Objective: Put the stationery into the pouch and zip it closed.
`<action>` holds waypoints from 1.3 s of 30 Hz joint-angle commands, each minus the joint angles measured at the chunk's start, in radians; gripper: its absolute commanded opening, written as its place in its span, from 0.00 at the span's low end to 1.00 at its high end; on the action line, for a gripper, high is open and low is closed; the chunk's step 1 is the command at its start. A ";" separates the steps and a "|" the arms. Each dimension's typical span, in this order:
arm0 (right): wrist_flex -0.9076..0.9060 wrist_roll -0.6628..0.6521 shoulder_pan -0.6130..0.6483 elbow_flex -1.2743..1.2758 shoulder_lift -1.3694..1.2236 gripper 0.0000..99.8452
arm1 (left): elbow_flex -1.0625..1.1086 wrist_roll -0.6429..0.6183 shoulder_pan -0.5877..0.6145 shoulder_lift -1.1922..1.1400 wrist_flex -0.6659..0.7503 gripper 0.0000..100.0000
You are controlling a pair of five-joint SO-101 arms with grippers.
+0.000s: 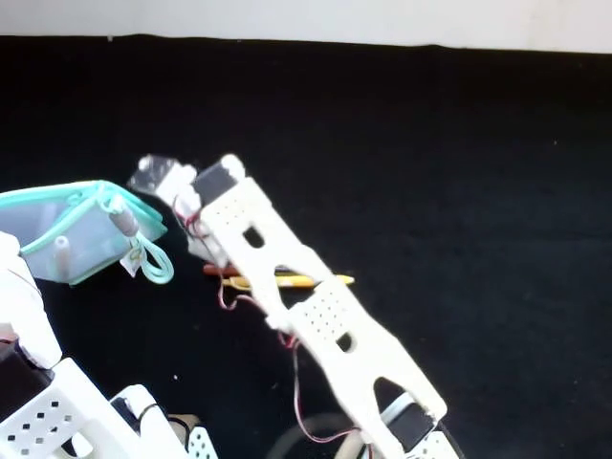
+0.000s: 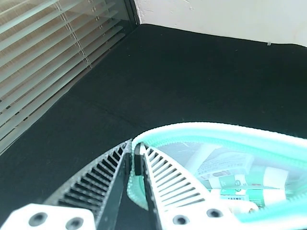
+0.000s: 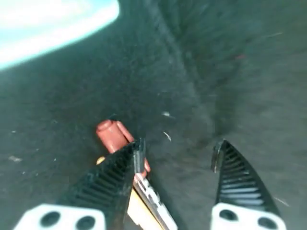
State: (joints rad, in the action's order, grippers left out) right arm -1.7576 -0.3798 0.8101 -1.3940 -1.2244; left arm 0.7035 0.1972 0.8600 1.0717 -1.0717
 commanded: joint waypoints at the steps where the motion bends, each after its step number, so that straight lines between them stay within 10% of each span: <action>1: -0.002 -0.009 0.004 -0.130 -0.062 0.23 | 0.007 -0.002 0.010 -0.019 0.017 0.01; 23: -0.010 0.068 0.007 -0.341 0.015 0.23 | 0.008 -0.002 0.007 -0.019 0.015 0.01; 39: 0.010 0.118 0.048 0.231 0.242 0.23 | 0.061 0.000 0.005 -0.019 0.023 0.01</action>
State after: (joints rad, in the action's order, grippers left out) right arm -1.7576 -0.2662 0.8531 -1.1822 -1.0633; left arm 0.7388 0.1972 0.8600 1.0733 -1.0549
